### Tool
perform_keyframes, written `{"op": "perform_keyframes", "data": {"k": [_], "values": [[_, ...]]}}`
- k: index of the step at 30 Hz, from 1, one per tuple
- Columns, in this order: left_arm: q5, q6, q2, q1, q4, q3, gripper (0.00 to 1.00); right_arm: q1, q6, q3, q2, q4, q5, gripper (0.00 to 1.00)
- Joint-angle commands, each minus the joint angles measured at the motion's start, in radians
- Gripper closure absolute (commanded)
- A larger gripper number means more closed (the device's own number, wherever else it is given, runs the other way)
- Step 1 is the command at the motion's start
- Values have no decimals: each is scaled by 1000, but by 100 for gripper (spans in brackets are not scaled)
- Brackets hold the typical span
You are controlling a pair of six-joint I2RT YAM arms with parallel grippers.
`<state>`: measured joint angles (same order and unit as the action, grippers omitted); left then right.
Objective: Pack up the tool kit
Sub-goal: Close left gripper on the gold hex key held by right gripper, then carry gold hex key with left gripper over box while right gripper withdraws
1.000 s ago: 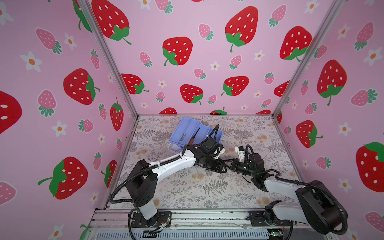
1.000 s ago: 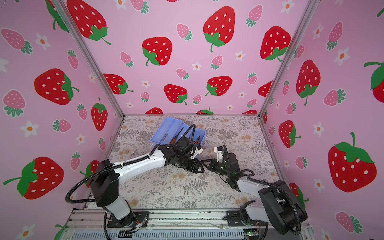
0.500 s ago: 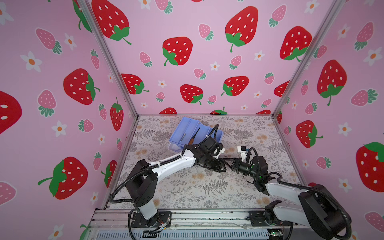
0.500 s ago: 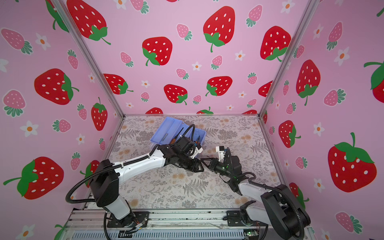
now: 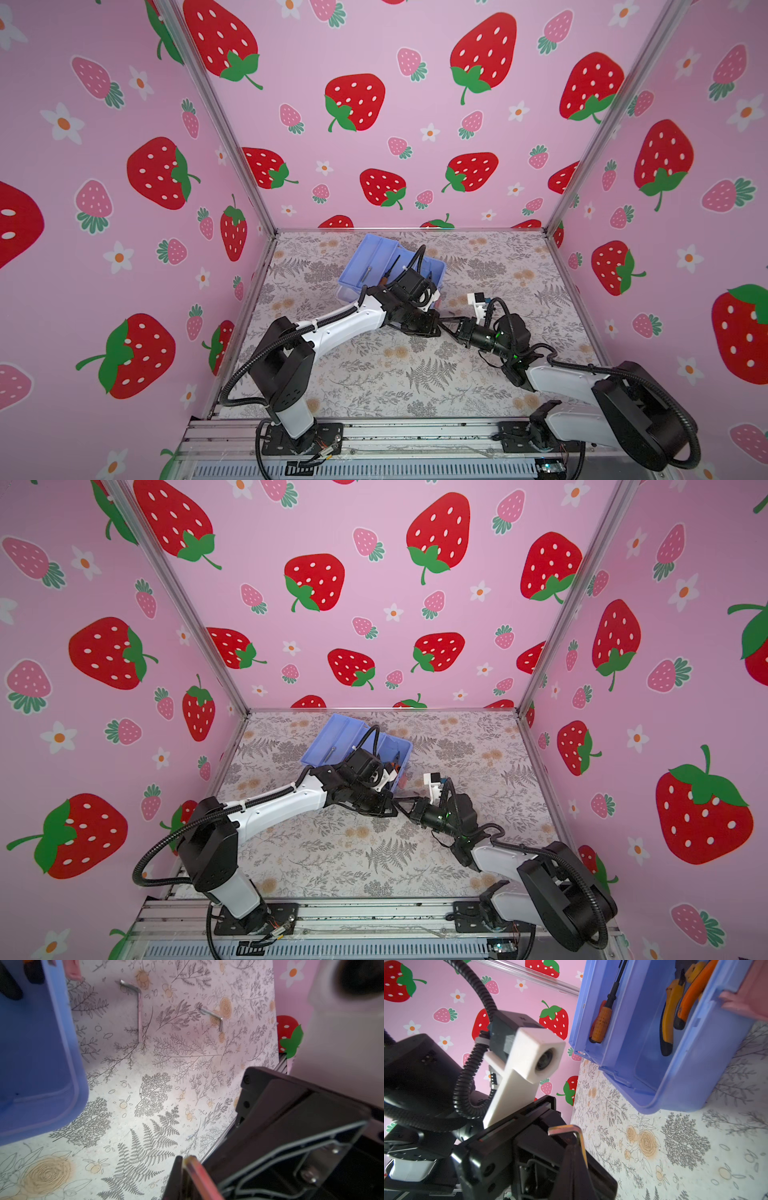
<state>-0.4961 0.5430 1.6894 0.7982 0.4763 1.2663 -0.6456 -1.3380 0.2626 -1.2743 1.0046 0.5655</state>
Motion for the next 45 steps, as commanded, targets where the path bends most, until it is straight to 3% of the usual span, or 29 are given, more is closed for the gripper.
{"op": "perform_keyframes", "data": {"k": [1,3,5,7,10,15,22,35,40,45], "values": [[-24,-11,-31,1,-27,2,100,-6,-20,19,-6,30,-6,100],[-24,-11,-31,-1,-25,3,100,-4,-8,28,-3,10,-2,100],[-6,-19,-30,-1,-2,13,100,7,11,39,9,-29,2,88],[20,-33,-31,-3,29,26,100,26,35,47,37,-94,-4,70],[106,-51,-34,-7,100,54,100,68,86,57,113,-236,-22,60],[335,-87,-37,-34,253,123,100,139,253,105,289,-603,-125,55],[461,-111,-96,-111,302,146,100,198,444,154,423,-881,-265,51],[707,-190,-285,-340,329,178,100,309,556,159,302,-904,-154,50],[762,-227,-208,-409,458,350,100,375,619,164,212,-906,-71,51],[772,-274,-20,-493,624,585,100,437,670,185,111,-904,37,54]]}}
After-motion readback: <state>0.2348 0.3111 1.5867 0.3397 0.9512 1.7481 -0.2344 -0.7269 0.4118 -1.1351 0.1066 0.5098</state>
